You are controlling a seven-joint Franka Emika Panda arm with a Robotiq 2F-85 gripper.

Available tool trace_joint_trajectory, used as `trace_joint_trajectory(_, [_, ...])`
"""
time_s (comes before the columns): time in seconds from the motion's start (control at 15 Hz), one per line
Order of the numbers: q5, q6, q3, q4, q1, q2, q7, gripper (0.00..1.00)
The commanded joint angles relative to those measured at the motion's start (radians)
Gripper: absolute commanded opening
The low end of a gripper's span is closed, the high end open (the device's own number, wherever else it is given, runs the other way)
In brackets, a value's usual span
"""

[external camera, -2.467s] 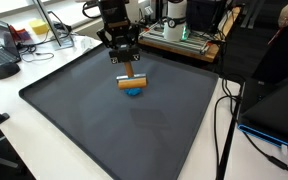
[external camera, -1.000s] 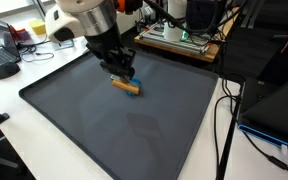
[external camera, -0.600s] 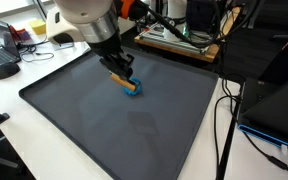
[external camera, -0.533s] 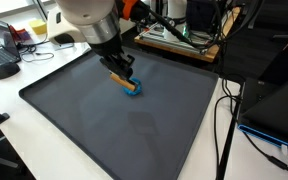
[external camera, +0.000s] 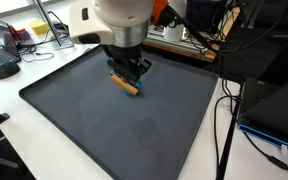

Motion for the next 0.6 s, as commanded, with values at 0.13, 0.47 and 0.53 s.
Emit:
trace_joint_trajectory(0.13, [-0.077, 0.101, -0.006, -0.148, 0.069, -0.096, 0.040, 0.22])
trace_joint_trajectory(0.47, [-0.081, 0.175, -0.008, -0.345, 0.098, -0.205, 0.114, 0.22])
trace_joint_trajectory(0.53, [-0.082, 0.194, -0.007, -0.393, 0.100, -0.234, 0.125, 0.22])
